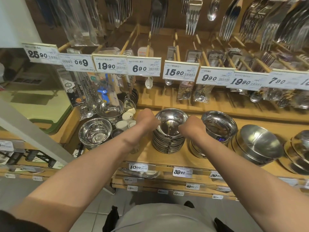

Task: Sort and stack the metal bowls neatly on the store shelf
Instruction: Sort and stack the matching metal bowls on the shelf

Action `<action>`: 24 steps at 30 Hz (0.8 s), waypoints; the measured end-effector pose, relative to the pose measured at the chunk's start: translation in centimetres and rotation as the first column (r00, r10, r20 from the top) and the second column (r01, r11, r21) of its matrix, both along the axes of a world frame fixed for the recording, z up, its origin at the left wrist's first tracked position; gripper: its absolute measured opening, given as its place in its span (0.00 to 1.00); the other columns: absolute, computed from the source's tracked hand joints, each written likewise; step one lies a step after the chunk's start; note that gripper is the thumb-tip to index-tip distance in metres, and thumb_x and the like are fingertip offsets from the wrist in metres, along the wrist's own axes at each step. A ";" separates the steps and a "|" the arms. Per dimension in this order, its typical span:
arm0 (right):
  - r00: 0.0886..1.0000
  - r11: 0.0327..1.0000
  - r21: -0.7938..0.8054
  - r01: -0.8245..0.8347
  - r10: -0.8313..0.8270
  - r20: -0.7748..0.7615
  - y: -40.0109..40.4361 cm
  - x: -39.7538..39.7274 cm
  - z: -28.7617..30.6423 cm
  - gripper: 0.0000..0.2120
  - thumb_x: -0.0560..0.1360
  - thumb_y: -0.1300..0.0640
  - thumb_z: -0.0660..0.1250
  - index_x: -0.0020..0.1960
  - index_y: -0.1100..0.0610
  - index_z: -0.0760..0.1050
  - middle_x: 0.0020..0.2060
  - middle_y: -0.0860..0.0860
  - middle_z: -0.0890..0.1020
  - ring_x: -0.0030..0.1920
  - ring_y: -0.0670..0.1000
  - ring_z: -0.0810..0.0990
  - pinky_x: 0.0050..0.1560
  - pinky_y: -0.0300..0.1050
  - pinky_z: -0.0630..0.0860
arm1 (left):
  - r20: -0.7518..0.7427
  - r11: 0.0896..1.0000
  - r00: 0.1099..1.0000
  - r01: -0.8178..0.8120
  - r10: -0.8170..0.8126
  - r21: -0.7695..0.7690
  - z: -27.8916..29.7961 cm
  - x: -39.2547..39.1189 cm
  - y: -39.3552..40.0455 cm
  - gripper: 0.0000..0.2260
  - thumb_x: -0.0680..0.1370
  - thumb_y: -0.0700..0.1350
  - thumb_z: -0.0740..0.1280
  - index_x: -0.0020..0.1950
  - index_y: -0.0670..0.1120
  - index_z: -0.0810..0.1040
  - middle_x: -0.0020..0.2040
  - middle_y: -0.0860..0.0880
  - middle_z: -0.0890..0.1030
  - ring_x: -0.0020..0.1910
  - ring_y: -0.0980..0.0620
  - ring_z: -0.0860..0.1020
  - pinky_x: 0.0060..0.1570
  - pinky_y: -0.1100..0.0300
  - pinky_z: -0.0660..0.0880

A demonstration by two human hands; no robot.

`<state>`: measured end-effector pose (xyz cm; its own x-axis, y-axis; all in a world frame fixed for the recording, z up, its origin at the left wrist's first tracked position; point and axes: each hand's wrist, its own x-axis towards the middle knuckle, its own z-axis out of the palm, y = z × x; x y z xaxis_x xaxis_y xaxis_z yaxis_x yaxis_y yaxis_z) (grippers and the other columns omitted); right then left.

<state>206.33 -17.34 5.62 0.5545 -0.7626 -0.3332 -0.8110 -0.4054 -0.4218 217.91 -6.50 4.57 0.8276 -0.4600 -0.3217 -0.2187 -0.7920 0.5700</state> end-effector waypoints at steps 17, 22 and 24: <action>0.999 0.999 -0.021 -0.034 0.034 0.008 0.0 -0.9 -0.2 0.07 0.75 0.58 0.66 0.49 0.60 0.71 0.37 0.51 0.74 0.40 0.54 0.76 0.34 0.43 0.70 | 0.049 0.997 0.997 0.062 -0.060 -0.041 -0.4 -0.3 0.5 0.06 0.77 0.38 0.65 0.40 0.42 0.76 0.38 0.44 0.77 0.38 0.45 0.74 0.40 0.51 0.77; 0.998 0.996 -0.071 -0.054 0.053 -0.018 0.2 -0.7 -0.2 0.05 0.76 0.60 0.65 0.45 0.60 0.70 0.36 0.52 0.73 0.37 0.53 0.76 0.34 0.44 0.71 | 0.137 0.996 0.988 0.082 -0.077 -0.036 -0.6 -0.7 1.1 0.10 0.77 0.38 0.65 0.37 0.47 0.71 0.45 0.45 0.77 0.45 0.46 0.76 0.50 0.49 0.78; 0.998 0.994 -0.095 -0.060 0.056 -0.042 0.2 -0.6 0.0 0.04 0.76 0.62 0.65 0.44 0.60 0.70 0.37 0.53 0.74 0.40 0.56 0.76 0.38 0.46 0.73 | 0.174 0.996 0.983 0.074 -0.064 -0.048 -0.7 -0.8 1.2 0.17 0.76 0.37 0.65 0.33 0.51 0.64 0.44 0.46 0.77 0.43 0.47 0.74 0.47 0.50 0.76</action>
